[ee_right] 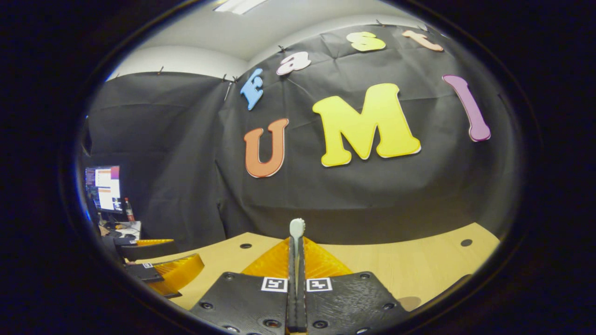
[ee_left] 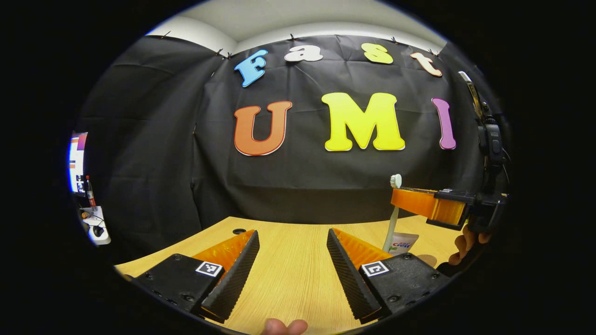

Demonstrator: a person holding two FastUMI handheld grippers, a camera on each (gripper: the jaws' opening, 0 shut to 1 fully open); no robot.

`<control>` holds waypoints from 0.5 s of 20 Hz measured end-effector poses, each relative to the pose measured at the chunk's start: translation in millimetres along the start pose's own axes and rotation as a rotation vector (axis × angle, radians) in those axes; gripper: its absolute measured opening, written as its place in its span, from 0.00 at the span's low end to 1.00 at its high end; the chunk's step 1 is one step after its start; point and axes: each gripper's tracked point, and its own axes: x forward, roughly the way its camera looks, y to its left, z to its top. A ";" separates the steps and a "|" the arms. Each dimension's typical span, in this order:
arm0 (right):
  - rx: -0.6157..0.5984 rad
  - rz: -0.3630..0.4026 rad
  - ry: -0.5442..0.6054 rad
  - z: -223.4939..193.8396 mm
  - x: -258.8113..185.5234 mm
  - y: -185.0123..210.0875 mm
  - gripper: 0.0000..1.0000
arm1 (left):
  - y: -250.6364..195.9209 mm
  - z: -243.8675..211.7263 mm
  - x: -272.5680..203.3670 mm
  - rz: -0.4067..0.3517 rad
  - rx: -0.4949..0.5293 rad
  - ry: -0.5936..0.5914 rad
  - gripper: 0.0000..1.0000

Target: Put the toothbrush and toothpaste on the desktop into the cup, then pick up the cup and place it on the coaster on the desktop.

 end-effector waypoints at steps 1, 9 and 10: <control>-0.011 -0.010 0.006 -2.5 1.8 -2.0 0.00 | 0.4 -0.4 -0.1 0.000 -0.003 0.000 0.93; -0.036 -0.013 0.054 -12.2 -4.2 -3.3 0.27 | 0.9 -2.6 -2.7 0.000 -0.011 0.008 0.93; -0.028 -0.006 0.053 -11.4 -7.8 -0.7 0.34 | -0.1 -1.1 -4.5 -0.002 -0.011 0.006 0.93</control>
